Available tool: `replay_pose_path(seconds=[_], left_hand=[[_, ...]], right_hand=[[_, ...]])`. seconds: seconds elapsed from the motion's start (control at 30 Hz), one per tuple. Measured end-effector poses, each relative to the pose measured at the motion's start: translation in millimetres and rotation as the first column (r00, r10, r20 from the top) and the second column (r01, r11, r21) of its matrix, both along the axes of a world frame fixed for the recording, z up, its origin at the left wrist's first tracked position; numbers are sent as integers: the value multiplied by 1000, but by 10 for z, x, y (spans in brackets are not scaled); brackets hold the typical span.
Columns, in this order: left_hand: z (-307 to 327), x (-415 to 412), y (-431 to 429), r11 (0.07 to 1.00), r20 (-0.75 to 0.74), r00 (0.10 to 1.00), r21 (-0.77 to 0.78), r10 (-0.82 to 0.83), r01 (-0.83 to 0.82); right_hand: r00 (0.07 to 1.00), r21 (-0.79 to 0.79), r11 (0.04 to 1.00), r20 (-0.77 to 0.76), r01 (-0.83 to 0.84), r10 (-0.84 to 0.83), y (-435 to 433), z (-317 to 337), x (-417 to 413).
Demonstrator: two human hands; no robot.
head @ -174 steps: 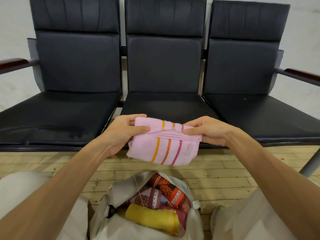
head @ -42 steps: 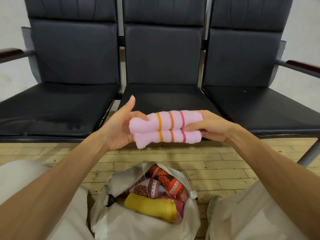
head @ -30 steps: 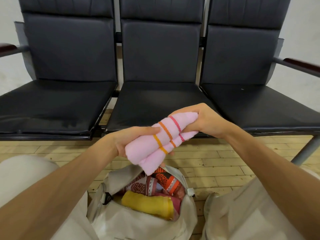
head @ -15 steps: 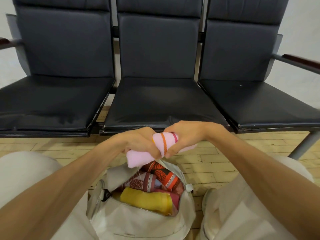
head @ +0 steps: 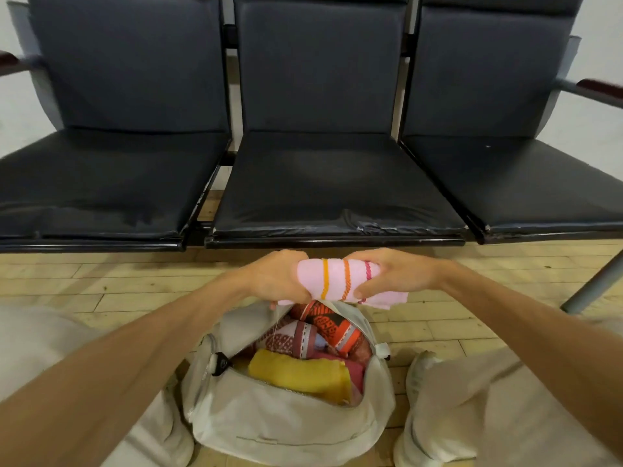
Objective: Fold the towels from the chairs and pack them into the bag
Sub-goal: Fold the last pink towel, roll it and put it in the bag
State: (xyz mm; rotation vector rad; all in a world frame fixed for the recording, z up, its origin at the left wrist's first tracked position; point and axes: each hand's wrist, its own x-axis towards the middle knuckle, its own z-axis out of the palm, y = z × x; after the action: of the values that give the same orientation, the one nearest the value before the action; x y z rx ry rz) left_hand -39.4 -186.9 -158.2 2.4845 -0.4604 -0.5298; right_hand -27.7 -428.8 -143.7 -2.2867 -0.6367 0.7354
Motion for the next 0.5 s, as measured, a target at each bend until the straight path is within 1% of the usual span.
replay_pose_path(seconds=[0.13,0.17,0.23,0.3,0.4,0.43,0.5], left_hand=[[-523,36,81,990,-118,989,98,-92,104],[-669,35,123,985,-117,987,123,-107,121],[-910,34,203,969,-59,997,235,-57,70],[-1123,67,251,927,59,998,373,4,-26],[-1432,105,243,888,182,983,446,34,-113],[-1521,112,236,875,211,977,470,18,-118],[-1642,120,257,847,256,964,527,-75,-74]], right_hand=[[997,-48,996,-24,78,-79,-65,-519,-21],[993,-56,992,-47,109,-112,-118,-672,-31],[972,-55,979,-124,194,-200,-230,-947,-72],[942,-38,961,-192,273,-275,-288,-1146,-127],[913,15,937,-234,348,-335,-272,-1361,-185],[903,37,930,-256,365,-344,-249,-1396,-207],[909,83,937,-287,339,-303,-191,-1459,-215]])
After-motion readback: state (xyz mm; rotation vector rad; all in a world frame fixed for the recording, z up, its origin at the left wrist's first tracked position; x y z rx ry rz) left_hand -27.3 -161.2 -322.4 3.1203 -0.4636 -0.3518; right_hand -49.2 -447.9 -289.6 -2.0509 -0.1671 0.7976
